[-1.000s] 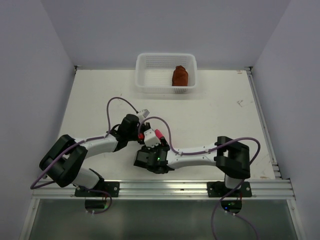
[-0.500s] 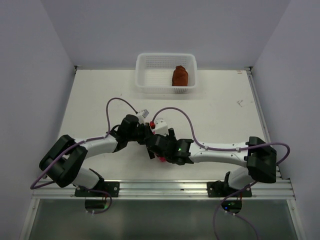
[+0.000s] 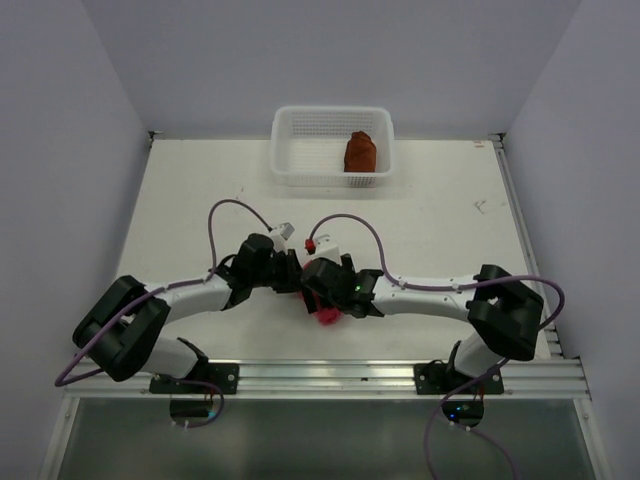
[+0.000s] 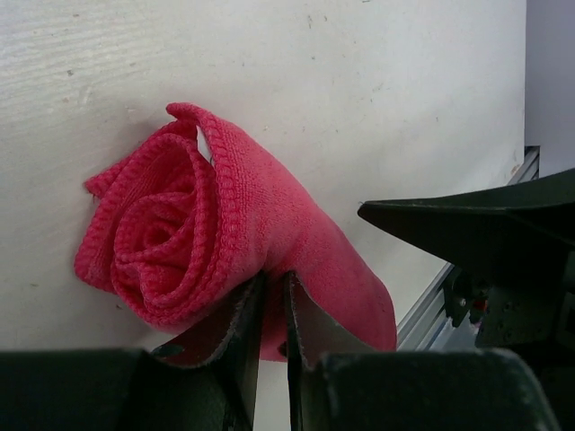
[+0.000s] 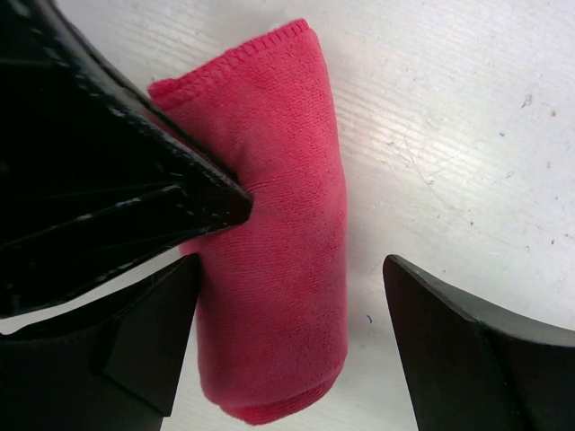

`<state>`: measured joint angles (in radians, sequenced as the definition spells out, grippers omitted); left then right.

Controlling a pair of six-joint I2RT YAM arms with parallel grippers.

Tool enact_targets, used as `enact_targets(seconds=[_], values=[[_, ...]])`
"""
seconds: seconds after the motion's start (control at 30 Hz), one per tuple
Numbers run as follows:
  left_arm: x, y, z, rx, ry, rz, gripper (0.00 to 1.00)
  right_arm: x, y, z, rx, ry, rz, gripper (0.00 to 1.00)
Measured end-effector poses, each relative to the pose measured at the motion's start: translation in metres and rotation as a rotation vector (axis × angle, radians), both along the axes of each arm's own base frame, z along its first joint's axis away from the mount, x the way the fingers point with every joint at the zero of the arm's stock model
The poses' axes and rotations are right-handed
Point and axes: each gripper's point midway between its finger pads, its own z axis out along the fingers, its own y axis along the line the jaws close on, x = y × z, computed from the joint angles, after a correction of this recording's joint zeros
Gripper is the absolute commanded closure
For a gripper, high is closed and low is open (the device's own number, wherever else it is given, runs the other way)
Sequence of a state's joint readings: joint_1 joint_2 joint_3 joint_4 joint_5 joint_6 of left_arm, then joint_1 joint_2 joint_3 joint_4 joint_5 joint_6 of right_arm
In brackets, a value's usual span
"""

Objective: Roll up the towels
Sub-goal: Place the rolled towel into the container

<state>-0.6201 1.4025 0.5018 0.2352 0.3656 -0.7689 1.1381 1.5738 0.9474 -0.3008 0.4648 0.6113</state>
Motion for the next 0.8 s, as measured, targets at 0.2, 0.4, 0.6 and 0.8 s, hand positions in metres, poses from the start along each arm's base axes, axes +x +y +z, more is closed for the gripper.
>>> enact_targets(seconds=[0.2,0.4,0.6,0.8], values=[[-0.007,0.006,-0.005,0.004,0.009,0.007,0.81,-0.002,0.005,-0.021,-0.006,0.034,0.020,0.15],[-0.011,0.010,-0.008,0.012,0.012,0.014,0.81,-0.007,0.011,-0.032,0.029,0.060,0.039,0.19],[-0.012,0.011,-0.010,0.016,0.018,0.014,0.81,-0.012,0.016,-0.038,0.064,0.081,0.048,0.25],[-0.013,0.012,-0.010,0.019,0.023,0.013,0.81,-0.016,0.019,-0.041,0.065,0.083,0.054,0.48]])
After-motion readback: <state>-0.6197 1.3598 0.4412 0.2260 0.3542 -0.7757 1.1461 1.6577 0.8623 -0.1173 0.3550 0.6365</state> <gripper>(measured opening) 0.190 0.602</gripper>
